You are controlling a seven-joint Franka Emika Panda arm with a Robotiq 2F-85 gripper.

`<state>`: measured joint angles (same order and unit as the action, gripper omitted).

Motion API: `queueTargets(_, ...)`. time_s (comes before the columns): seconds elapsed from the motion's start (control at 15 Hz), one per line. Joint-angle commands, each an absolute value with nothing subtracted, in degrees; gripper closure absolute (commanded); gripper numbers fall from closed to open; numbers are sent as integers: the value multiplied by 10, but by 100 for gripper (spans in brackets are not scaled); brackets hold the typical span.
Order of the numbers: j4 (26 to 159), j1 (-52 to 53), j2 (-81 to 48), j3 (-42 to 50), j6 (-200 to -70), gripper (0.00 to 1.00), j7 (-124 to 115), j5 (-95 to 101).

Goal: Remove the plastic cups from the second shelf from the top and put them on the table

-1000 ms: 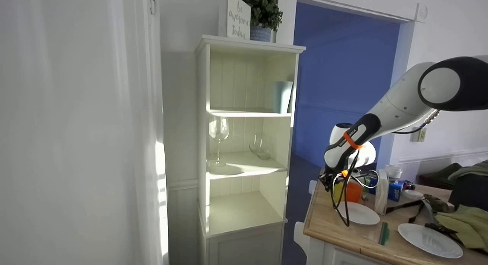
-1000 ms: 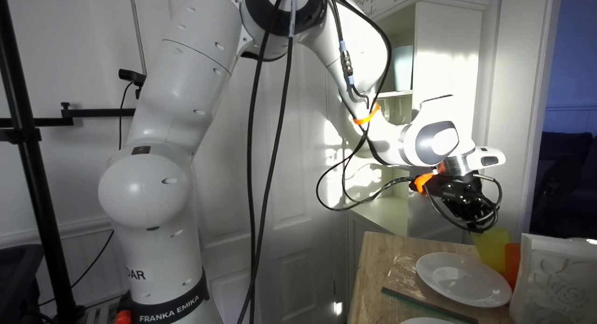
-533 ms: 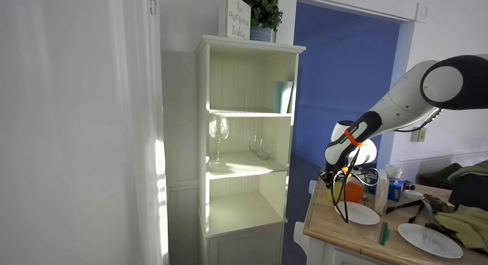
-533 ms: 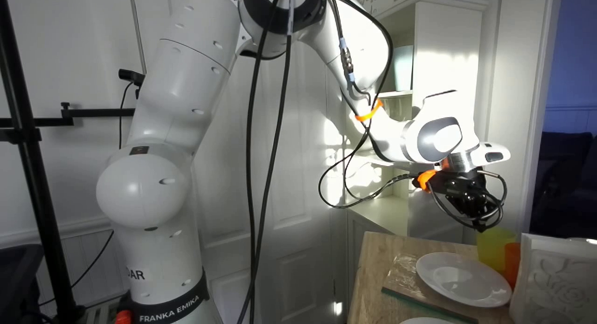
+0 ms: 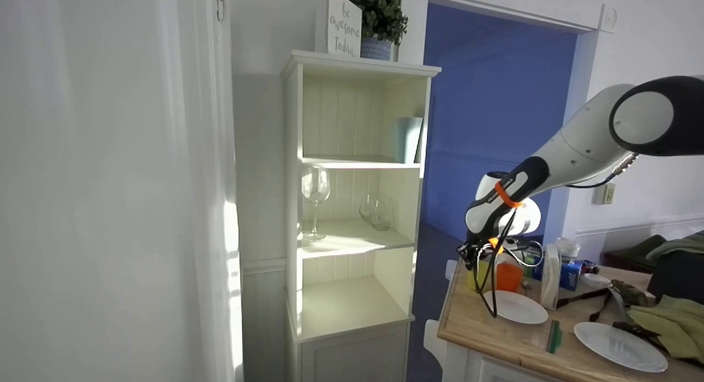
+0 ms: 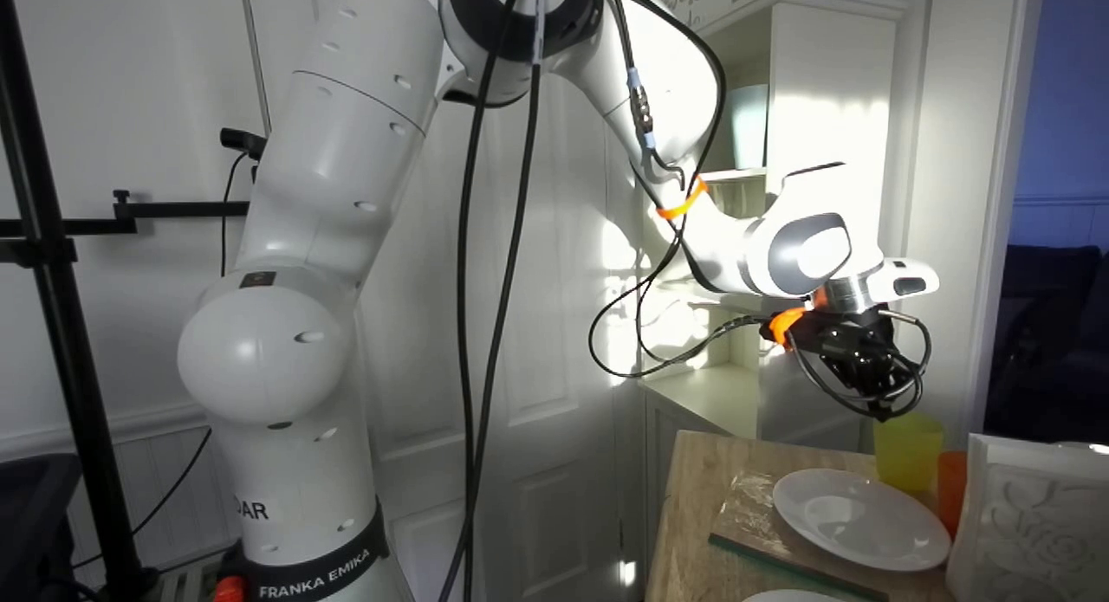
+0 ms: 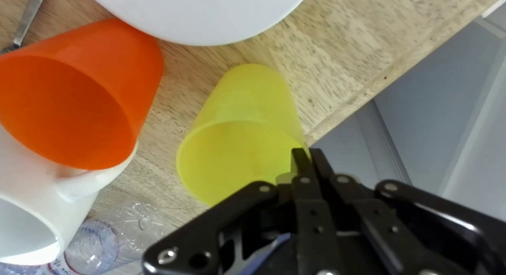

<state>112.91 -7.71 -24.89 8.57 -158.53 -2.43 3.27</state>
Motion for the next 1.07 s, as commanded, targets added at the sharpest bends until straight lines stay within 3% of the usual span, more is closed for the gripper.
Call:
queueTargets(0.0, 1137, -93, -232, 71, -1568, 99, -1, 11)
queueTargets(0.13, 1136, -96, -233, 70, -1566, 99, 0, 8)
queueTargets(0.4, 1137, -99, -231, 69, -1560, 57, 3, 2)
queueTargets(0.8, 1168, -68, -177, 97, -1511, 15, -67, 17)
queueTargets(1.0, 1197, -48, -105, 112, -1428, 0, -146, 27)
